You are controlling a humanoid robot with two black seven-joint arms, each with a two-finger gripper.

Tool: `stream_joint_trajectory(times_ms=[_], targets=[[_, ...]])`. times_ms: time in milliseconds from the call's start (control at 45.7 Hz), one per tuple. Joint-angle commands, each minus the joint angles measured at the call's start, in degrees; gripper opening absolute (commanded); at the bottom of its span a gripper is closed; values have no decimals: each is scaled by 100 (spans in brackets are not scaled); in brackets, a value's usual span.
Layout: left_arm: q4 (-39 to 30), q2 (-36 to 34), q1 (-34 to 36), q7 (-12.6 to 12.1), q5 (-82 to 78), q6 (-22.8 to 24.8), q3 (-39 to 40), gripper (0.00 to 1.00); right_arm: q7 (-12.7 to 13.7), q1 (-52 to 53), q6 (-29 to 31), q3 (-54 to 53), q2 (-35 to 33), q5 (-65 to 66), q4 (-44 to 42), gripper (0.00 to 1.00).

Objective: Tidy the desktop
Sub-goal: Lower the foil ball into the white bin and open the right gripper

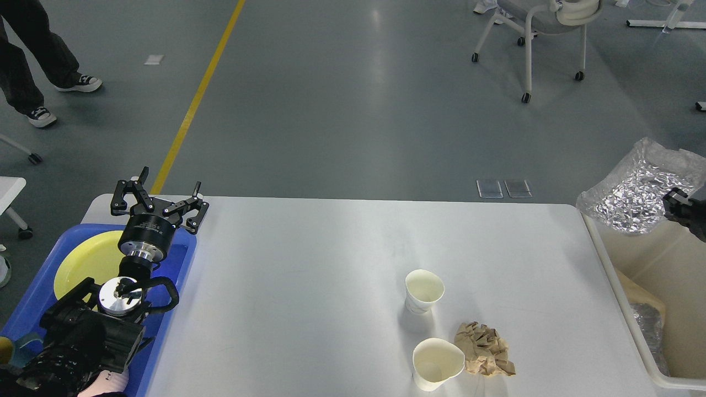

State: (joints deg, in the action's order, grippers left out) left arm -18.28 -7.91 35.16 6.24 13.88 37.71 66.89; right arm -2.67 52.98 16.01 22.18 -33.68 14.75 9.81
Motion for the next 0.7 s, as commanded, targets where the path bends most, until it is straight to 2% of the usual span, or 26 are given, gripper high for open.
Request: stream_joint_trajectory(times_ms=[0,219,678], targets=[[0,0,0,0,1,0,0,100,38,-639,-493,-223,537,-542,-936,0],[0,0,0,0,-8,0,0,100,65,-1334,-1267,-170,758,-1817,-1130,0],[0,0,0,0,1,0,0,100,56,-1677,-1320,-223,801,-1835,-1130,0]])
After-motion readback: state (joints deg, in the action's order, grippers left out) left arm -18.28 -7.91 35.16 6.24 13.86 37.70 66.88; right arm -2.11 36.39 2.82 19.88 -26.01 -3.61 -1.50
